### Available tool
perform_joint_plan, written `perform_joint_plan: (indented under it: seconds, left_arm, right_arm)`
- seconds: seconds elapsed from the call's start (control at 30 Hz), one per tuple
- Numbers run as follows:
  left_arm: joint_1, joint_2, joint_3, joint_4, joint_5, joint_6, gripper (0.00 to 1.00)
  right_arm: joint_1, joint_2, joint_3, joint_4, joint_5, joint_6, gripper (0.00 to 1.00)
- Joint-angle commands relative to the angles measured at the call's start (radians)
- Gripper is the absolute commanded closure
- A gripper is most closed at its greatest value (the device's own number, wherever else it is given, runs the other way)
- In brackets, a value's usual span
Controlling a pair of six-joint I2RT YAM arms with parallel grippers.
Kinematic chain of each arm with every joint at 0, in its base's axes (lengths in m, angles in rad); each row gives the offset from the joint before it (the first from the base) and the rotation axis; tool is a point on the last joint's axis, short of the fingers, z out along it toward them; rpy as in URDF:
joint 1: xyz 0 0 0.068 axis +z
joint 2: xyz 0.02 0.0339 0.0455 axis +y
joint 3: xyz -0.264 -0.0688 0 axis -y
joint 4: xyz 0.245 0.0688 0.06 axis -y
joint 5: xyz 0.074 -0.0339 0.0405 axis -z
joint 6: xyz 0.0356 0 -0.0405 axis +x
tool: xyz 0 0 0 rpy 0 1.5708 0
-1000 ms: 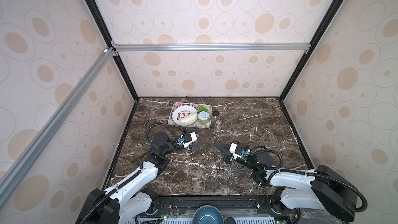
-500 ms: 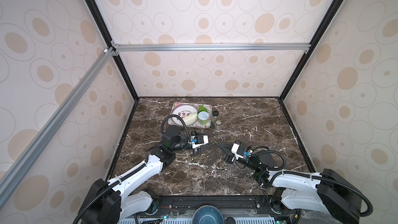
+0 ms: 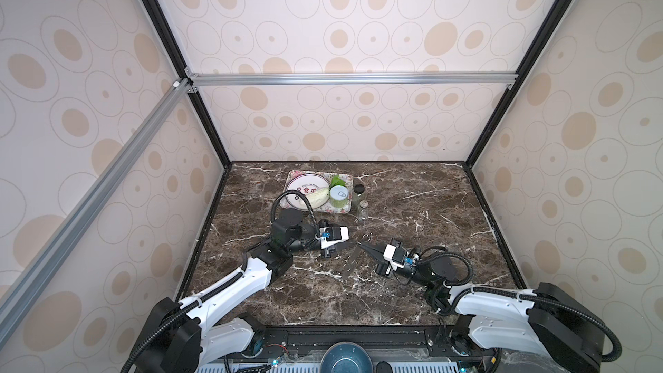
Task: Put the keys on the keyring
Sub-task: 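Grasp a ring on the plate with the left gripper while the right gripper holds it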
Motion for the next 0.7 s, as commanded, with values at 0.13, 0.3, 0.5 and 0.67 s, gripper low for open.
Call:
perform_joint_plan:
  seconds: [0.13, 0.3, 0.5, 0.67]
  left_arm:
    - [-0.005, 0.02, 0.091, -0.086, 0.05, 0.034, 0.67]
    - [-0.005, 0.062, 0.145, -0.209, 0.113, 0.096, 0.67]
    - [-0.007, 0.092, 0.172, -0.275, 0.145, 0.152, 0.66]
    - [-0.007, 0.102, 0.178, -0.291, 0.15, 0.162, 0.67]
  right_arm:
    - [-0.005, -0.088, -0.082, -0.004, 0.064, -0.02, 1.0]
    - [-0.004, -0.093, -0.07, -0.034, 0.048, -0.032, 1.0]
    - [-0.006, -0.053, -0.055, -0.007, 0.034, -0.036, 1.0]
    - [-0.005, -0.054, -0.06, -0.008, 0.06, -0.051, 1.0]
